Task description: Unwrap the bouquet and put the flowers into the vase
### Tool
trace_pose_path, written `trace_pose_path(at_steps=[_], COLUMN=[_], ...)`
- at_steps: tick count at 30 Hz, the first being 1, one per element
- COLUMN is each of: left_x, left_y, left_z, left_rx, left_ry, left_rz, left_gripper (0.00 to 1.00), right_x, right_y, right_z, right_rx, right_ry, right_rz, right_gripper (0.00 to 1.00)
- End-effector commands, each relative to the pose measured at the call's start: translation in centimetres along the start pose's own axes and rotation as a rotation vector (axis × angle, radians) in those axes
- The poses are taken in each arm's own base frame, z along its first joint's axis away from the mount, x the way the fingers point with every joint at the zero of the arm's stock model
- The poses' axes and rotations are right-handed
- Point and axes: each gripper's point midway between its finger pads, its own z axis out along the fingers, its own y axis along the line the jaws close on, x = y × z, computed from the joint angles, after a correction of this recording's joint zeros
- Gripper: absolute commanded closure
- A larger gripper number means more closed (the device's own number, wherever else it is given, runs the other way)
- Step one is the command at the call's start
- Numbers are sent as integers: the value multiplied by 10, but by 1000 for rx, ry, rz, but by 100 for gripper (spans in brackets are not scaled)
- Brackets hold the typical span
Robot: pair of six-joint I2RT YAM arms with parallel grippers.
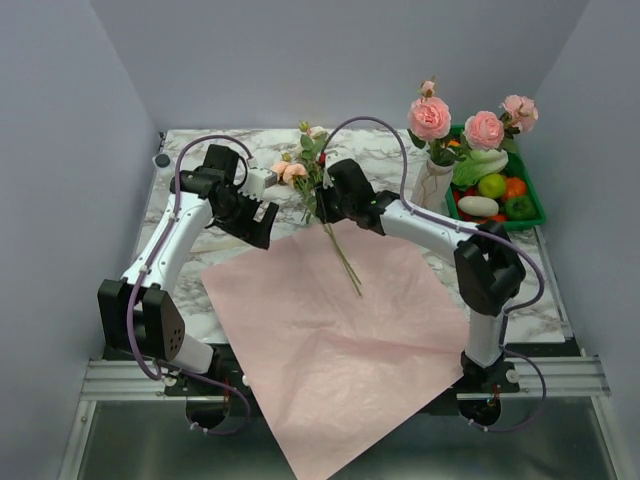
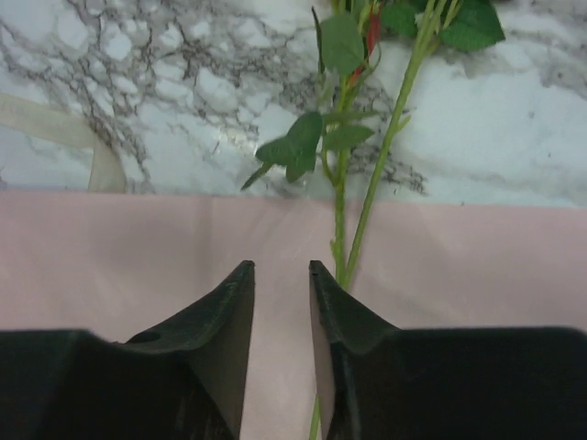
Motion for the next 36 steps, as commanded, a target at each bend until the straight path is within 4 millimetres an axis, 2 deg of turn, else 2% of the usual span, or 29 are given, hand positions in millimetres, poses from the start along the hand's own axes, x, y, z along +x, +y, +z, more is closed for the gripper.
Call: trace_pose_path(at_steps=[1, 2, 5, 9, 11, 12, 13, 23, 28, 34, 36], left_x=[1, 1, 2, 1, 1, 0, -1, -5, -3, -3, -5], left_y=[3, 4, 5, 5, 6, 7, 8, 8, 10, 10, 8], left_z=[-7, -7, -6, -6, -6, -6, -6, -8, -7, -9, -11], left_rx=[-22, -22, -22, -20, -23, -26, -26, -18, -18, -16, -13], left_ry=[-5, -6, 1, -3, -3, -4, -5, -9, -5, -14, -27], left_rz=[17, 18, 18, 18, 18, 19, 20, 17, 12, 4, 6], left_gripper=[1, 1, 1, 1, 1, 1, 1, 1, 1, 1, 1], right_x=[-20, -22, -19, -15, -11, -4, -10, 1, 11, 25, 28], right_y=[-34, -43, -57, -64, -66, -66, -62, -55, -59, -61, -62], right_z=[29, 40, 55, 77, 82, 88, 88, 108, 113, 118, 118], right_rx=[96, 110, 129, 137, 136, 132, 115, 83, 97, 119, 122], right_ry=[2, 6, 37, 73, 100, 122, 122, 193, 253, 324, 336], right_rz=[10, 20, 31, 18, 21, 24, 28, 44, 41, 51, 58], right_gripper=[66, 67, 69, 70, 70, 70, 69, 60, 55, 55, 57])
